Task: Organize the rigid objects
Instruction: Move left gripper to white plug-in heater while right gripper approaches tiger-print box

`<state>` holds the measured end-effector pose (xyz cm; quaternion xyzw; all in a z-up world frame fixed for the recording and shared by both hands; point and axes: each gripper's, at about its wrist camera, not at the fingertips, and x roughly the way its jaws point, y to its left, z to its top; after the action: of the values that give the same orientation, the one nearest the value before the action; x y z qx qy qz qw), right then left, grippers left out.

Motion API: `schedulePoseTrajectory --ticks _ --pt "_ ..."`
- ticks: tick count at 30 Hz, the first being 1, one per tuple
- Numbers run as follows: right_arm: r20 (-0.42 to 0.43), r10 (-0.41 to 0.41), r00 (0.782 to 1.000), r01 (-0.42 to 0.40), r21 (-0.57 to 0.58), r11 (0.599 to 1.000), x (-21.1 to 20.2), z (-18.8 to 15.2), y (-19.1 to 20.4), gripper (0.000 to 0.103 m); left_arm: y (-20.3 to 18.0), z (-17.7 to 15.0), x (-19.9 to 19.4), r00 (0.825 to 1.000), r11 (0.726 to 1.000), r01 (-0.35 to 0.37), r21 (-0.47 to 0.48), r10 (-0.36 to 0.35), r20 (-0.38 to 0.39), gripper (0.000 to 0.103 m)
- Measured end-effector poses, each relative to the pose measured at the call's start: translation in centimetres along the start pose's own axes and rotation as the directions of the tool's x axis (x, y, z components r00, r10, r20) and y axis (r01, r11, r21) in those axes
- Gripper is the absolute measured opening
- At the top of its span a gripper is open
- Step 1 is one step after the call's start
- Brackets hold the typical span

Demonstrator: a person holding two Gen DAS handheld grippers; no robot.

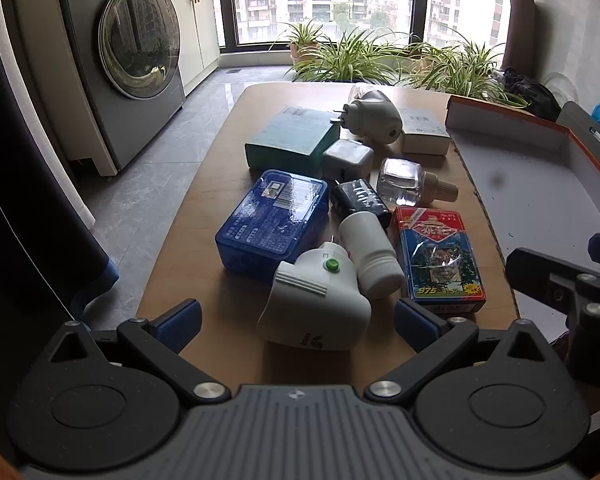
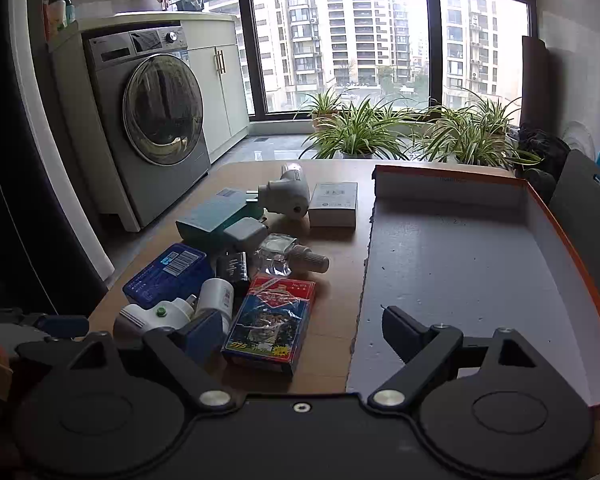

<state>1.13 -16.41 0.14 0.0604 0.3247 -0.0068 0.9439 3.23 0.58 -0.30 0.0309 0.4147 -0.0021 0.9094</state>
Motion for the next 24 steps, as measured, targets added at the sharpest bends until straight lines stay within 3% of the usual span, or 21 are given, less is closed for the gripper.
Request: schedulePoseTrajectory --ticks 8,24 --pt "-0.016 -0.004 1.0 0.004 -0.017 1.0 0.2 -0.2 0.3 0.102 0.9 -0.3 0.8 0.999 0.999 0.042 -0.019 -0.042 -0.019 0.103" --pt "-0.044 0.018 0.999 -0.019 -0.009 1.0 1.3 0.2 0.7 0.102 0.7 0.4 2.0 0.999 0.999 0.032 0.013 -0.031 -0.04 0.103"
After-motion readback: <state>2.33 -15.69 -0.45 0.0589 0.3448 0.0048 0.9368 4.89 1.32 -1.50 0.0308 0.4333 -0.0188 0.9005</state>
